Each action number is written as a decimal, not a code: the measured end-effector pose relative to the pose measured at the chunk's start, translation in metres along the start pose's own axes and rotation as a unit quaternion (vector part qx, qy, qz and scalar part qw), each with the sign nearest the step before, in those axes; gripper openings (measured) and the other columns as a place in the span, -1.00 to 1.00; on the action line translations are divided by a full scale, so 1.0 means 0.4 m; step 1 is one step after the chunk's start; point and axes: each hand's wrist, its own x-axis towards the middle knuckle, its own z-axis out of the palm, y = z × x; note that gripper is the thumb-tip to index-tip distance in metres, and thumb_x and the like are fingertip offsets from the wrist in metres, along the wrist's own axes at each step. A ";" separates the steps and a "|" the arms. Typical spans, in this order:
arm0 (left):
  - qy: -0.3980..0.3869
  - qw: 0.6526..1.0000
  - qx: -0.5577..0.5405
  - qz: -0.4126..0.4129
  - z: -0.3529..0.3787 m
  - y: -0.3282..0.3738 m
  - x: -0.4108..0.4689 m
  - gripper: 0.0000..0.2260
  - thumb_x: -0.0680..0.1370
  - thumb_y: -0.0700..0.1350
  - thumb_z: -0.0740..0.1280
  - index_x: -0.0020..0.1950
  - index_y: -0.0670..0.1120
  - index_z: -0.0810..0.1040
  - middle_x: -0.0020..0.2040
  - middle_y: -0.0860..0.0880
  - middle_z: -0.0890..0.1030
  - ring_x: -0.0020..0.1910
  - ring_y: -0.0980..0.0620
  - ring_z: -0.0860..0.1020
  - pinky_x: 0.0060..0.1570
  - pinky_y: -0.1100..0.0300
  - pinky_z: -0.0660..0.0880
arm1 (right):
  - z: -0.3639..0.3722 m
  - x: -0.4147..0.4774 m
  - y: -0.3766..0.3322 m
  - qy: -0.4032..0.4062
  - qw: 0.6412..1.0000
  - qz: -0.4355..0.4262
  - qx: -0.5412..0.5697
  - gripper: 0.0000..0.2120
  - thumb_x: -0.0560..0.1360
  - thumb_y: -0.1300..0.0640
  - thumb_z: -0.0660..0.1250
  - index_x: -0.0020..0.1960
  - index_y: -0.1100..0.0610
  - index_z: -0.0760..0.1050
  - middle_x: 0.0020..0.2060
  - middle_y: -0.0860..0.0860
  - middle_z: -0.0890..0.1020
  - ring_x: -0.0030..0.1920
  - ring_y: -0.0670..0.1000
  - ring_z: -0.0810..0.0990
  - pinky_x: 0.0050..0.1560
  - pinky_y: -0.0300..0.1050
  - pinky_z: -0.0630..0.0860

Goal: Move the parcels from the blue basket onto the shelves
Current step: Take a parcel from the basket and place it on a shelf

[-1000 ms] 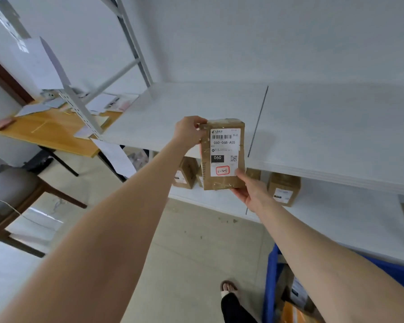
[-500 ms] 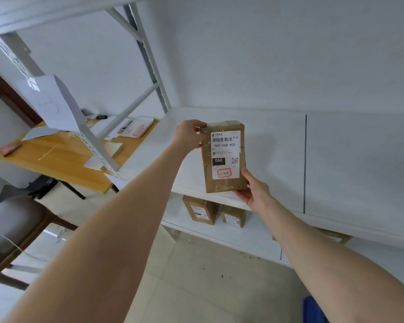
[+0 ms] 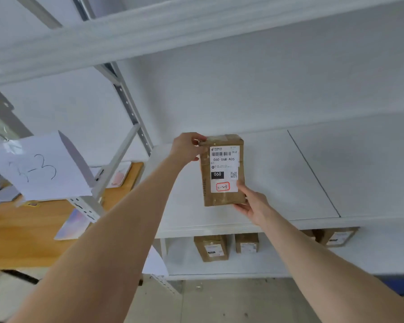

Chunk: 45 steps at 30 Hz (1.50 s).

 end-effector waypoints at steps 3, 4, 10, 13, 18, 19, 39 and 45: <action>-0.007 1.000 0.002 0.030 -0.043 0.013 -0.010 -0.73 0.44 -0.27 0.42 0.11 -0.05 0.60 0.09 -0.11 0.61 -0.01 -0.05 0.60 -0.17 0.16 0.61 | 0.034 -0.045 0.007 0.004 1.000 -0.022 0.013 -0.67 0.43 0.08 0.49 0.04 0.27 0.49 -0.06 0.18 0.66 0.00 0.12 0.64 0.15 0.04 0.57; -0.006 0.999 0.002 0.041 -0.057 0.021 -0.017 -0.73 0.44 -0.26 0.42 0.11 -0.06 0.59 0.09 -0.11 0.61 -0.02 -0.04 0.60 -0.17 0.15 0.61 | 0.043 -0.061 0.005 0.005 1.000 -0.028 0.013 -0.65 0.42 0.09 0.49 0.07 0.27 0.49 -0.04 0.19 0.66 0.01 0.13 0.64 0.15 0.04 0.58; 0.005 0.995 -0.001 0.102 -0.147 0.080 -0.111 -0.71 0.44 -0.22 0.44 0.14 -0.04 0.57 0.05 -0.07 0.58 -0.05 0.00 0.56 -0.19 0.14 0.62 | 0.062 -0.175 -0.017 0.024 0.994 -0.088 -0.055 -0.55 0.40 0.00 0.51 0.16 0.20 0.48 0.02 0.14 0.65 -0.01 0.10 0.65 0.06 0.01 0.62; 0.018 0.990 -0.002 0.141 -0.185 0.110 -0.186 -0.69 0.43 -0.21 0.46 0.15 -0.05 0.58 0.00 -0.05 0.58 -0.06 0.05 0.54 -0.22 0.20 0.60 | 0.059 -0.255 -0.022 0.009 0.989 -0.119 -0.083 -0.57 0.40 0.03 0.51 0.17 0.17 0.49 -0.02 0.11 0.66 -0.15 0.05 0.61 0.01 -0.04 0.63; 0.047 0.978 0.010 0.204 -0.240 0.183 -0.315 -0.71 0.37 -0.09 0.53 0.02 0.03 0.54 0.03 -0.04 0.59 -0.10 0.04 0.55 -0.07 0.12 0.56 | 0.058 -0.396 -0.036 -0.016 0.982 -0.174 -0.071 -0.56 0.39 0.15 0.53 0.19 0.25 0.47 0.03 0.14 0.65 0.00 0.08 0.63 -0.03 -0.08 0.62; 0.056 0.974 0.017 0.219 -0.253 0.202 -0.338 -0.69 0.35 -0.07 0.54 0.03 0.02 0.53 0.05 -0.05 0.58 -0.11 0.03 0.55 -0.03 0.08 0.55 | 0.062 -0.424 -0.043 -0.024 0.979 -0.187 -0.075 -0.55 0.39 0.15 0.53 0.20 0.26 0.46 0.05 0.16 0.65 0.03 0.09 0.63 -0.06 -0.10 0.63; 0.198 0.897 -0.035 0.395 -0.695 0.647 -0.521 -0.71 0.45 -0.10 0.46 0.13 -0.09 0.51 0.04 -0.04 0.52 -0.05 -0.03 0.59 -0.16 0.11 0.63 | 0.368 -0.814 -0.403 0.021 0.855 -0.495 -0.155 -0.57 0.32 -0.03 0.56 -0.01 0.13 0.42 -0.01 0.09 0.63 -0.18 0.03 0.64 -0.15 -0.12 0.63; 0.260 0.883 -0.008 0.392 -0.775 0.674 -0.429 -0.70 0.46 -0.13 0.46 0.16 -0.13 0.53 0.01 0.00 0.50 -0.06 0.01 0.57 -0.11 0.11 0.62 | 0.510 -0.768 -0.491 0.069 0.802 -0.531 -0.267 -0.60 0.36 0.01 0.54 0.01 0.17 0.44 -0.17 0.01 0.59 -0.19 0.09 0.63 0.03 0.06 0.61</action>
